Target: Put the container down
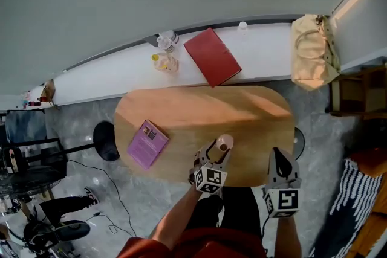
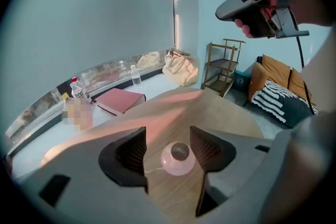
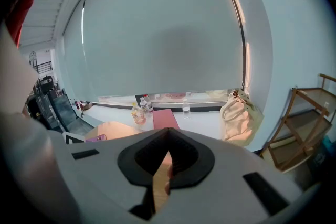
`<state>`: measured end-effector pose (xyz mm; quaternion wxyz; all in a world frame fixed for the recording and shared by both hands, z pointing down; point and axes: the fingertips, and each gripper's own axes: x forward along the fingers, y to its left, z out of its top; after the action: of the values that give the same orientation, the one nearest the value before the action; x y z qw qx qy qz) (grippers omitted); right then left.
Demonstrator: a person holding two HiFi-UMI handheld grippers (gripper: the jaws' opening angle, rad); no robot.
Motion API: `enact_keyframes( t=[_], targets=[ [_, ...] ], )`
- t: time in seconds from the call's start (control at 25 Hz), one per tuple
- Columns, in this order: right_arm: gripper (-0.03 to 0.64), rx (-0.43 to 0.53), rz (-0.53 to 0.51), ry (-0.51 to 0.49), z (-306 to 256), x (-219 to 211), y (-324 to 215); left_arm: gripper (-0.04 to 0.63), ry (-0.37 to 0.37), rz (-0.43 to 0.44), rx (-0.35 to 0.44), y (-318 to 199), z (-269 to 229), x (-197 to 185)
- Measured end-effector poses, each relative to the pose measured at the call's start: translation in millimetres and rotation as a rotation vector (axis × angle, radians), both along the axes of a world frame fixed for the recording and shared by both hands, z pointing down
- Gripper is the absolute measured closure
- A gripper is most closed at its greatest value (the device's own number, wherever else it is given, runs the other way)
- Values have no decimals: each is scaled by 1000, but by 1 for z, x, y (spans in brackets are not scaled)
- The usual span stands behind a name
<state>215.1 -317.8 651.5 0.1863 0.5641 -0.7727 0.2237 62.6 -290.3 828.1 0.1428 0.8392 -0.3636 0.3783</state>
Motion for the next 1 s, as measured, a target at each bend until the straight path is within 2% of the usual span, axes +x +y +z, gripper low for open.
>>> enact_keyframes(
  t=[0.08,0.24,0.4,0.8,1.0],
  targets=[
    [621,11,-12,1,-10,-1,-3,351,30,-23,8,-6,-17,-1],
    [621,33,-22,10,-35,-3,-6,353,160,-107,-14,-11,-56,0],
    [621,56,-25,13,-54,-6,-9,353,198,-191,41,-19,-99,-14],
    [621,146,-17,38,-107,-34,-13,353,286,-167,204,-22,-199,-49],
    [621,207,4,39,-140,-63,-20,353,320,-168,294,-30,-250,-82]
  ],
)
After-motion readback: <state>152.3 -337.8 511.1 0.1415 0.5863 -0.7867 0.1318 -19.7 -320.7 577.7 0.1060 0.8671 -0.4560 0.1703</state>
